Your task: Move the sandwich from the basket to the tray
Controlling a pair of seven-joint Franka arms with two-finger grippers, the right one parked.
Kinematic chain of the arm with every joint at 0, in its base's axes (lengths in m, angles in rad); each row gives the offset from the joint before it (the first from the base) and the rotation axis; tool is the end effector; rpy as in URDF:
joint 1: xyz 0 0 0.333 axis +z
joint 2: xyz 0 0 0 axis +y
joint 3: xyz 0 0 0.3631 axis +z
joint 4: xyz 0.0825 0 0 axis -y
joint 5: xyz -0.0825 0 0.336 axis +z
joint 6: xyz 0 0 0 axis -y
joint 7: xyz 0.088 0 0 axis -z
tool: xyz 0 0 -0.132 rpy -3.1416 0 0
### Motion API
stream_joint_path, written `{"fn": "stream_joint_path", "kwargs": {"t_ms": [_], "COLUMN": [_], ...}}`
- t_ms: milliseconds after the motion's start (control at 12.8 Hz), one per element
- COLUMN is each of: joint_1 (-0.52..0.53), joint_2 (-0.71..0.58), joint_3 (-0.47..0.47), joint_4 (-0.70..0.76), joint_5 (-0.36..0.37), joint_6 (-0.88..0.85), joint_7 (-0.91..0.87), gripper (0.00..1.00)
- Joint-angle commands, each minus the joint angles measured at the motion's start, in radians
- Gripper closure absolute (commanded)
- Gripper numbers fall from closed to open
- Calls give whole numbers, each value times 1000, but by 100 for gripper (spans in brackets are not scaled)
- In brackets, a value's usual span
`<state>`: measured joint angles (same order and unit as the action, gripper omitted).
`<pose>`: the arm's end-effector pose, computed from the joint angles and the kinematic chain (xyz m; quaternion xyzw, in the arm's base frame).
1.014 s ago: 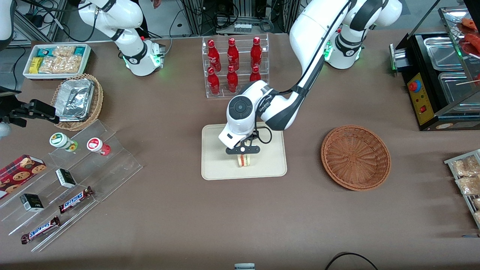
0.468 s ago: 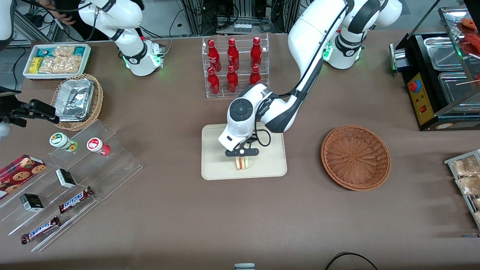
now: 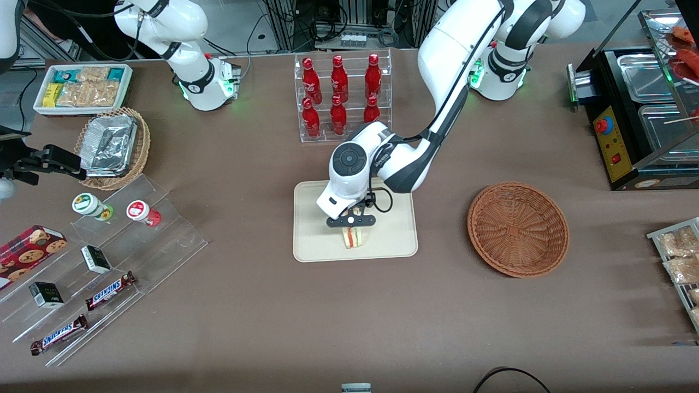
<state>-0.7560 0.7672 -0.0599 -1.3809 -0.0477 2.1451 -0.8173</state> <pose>0.5026 -0.5234 0.2915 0.9989 0.0220 -0.0304 0.0272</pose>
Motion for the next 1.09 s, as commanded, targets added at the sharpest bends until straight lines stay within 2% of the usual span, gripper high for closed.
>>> {"fn": "stream_joint_path", "kwargs": {"t_ms": [0, 234, 624, 780, 1014], "joint_1": [-8, 3, 118, 194, 300], "joint_2": [-46, -110, -242, -339, -454], "joint_3": [11, 17, 17, 17, 17], "joint_4": [11, 19, -1, -81, -193], "joint_5": [-3, 2, -6, -12, -14], "joint_6": [-19, -108, -328, -376, -390], "joint_7": [-10, 4, 222, 375, 447], "gripper": [0, 0, 0, 0, 0]}}
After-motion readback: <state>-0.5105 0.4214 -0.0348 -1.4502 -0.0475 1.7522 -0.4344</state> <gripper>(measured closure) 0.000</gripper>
